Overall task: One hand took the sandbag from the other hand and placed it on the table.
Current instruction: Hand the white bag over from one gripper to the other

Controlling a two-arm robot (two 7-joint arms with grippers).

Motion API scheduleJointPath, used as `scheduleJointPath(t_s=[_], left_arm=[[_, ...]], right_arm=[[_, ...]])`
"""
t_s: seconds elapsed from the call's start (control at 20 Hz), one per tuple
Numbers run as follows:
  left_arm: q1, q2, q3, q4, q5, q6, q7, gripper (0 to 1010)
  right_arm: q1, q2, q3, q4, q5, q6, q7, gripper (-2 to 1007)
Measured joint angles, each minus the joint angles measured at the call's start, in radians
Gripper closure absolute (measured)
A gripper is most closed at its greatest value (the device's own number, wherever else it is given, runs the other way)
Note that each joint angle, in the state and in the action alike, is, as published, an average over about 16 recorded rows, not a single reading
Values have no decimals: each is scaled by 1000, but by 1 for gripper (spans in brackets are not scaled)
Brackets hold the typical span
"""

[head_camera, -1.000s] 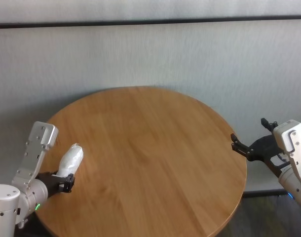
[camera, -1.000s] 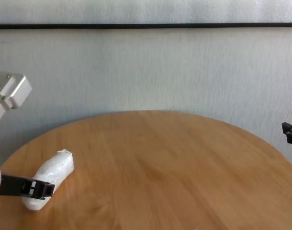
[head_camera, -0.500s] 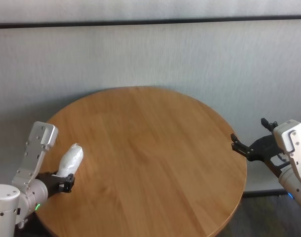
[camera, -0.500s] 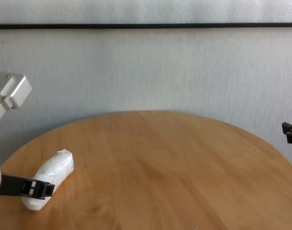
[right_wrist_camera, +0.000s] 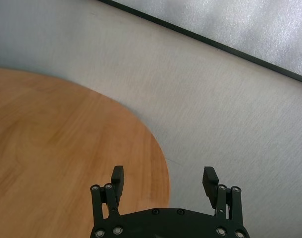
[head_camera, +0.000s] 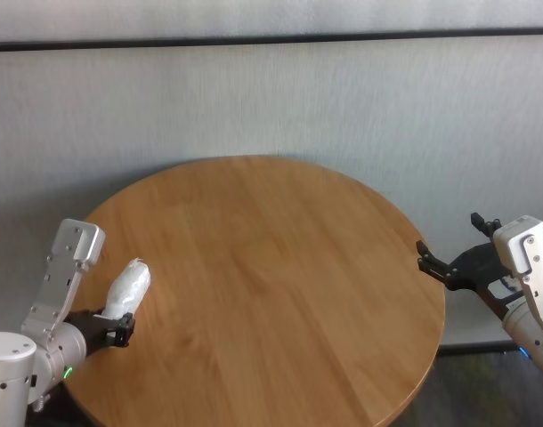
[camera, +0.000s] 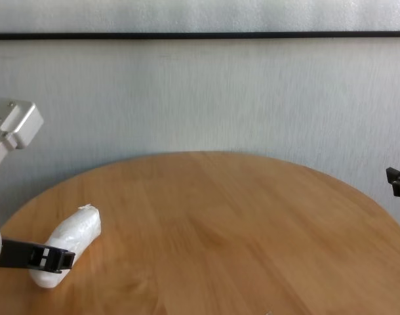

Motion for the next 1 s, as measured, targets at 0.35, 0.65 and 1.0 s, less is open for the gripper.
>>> scheduleJointPath(t_s=[0.35,0.65,1.0], left_arm=[[1,1,1,-1,1,-2,-9,630],[6,3,-2,-5,5,-23,-33,630],[10,18,-1,-11,16,-97,-109,630]], right_arm=[[0,0,0,0,0,0,0,4],[0,0,0,0,0,0,0,4],[0,0,0,0,0,0,0,4]])
